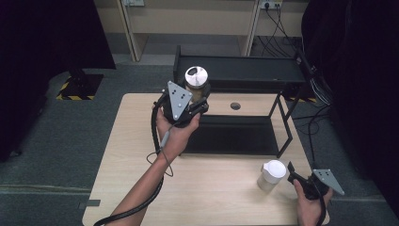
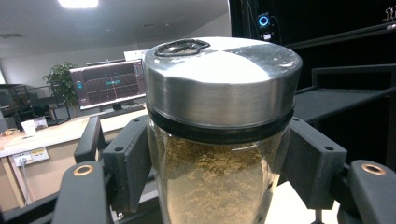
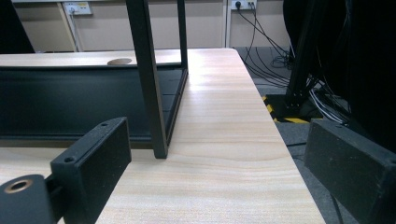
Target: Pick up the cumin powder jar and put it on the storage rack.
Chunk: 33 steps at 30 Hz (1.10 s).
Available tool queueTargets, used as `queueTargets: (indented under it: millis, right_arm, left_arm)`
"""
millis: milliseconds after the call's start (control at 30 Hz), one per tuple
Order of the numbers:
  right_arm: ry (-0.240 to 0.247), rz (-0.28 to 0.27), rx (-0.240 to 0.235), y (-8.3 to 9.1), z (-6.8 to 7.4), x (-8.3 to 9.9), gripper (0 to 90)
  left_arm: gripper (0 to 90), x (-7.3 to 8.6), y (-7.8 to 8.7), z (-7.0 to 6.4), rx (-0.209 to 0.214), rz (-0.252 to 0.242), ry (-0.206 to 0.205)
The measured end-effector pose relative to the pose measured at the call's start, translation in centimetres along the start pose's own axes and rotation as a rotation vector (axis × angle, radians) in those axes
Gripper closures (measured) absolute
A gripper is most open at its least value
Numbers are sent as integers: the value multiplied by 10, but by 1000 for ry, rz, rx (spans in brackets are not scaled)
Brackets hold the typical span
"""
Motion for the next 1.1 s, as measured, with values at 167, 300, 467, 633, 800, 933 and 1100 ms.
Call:
queueTargets:
  millis: [167,300,467,633,800,933,1100]
  right_arm:
    - [-2,1,-2,0,0,0,76]
    - [1,0,-1,0,0,0,75]
    - [-6,1,-3,0,-1,0,76]
    - [-9,1,-3,0,-1,0,75]
    - [-13,-1,-4,0,-1,0,76]
    - [-13,0,-5,0,-2,0,76]
    - [-13,0,-6,0,-2,0,76]
  left_arm:
    - [307,-6,-3,-1,2,-2,6]
    - [307,-11,-5,-1,0,-3,13]
    - [307,-20,-12,-1,-4,0,12]
    - [307,-27,-20,-1,-6,6,14]
    - [307,-33,-28,-2,-14,10,11]
    - [307,-39,-34,-2,-22,13,6]
    - [307,-45,-43,-3,-31,24,-3]
Point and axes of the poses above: each handheld gripper's, and its own axes: y roughly backward along the jaws, x roughly out of its underside, z roughly to its left, the point moved 9 cm from there along -y, roughly forward along the jaws, and after that the axes turned 10 degrees about y, right-handed, at the moved point
